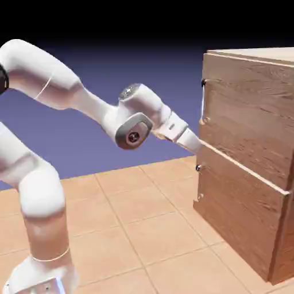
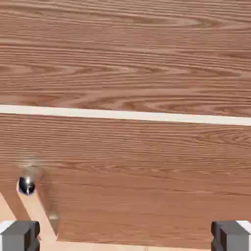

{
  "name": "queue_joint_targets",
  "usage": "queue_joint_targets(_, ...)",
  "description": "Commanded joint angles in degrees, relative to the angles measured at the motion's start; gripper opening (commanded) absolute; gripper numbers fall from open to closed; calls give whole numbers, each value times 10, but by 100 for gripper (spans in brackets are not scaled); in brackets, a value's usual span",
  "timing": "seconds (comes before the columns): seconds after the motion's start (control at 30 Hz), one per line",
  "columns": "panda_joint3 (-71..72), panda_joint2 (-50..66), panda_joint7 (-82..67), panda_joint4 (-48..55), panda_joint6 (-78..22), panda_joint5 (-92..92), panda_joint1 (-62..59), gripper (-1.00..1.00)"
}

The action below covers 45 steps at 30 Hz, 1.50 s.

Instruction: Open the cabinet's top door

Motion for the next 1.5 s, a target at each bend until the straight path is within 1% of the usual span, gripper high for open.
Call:
queue_joint_targets(0.0, 12, -9, -11, 4, -4, 25, -12, 0)
queue_joint_targets(1.47, 553, -419, -514, 173, -167, 1122, -531, 0)
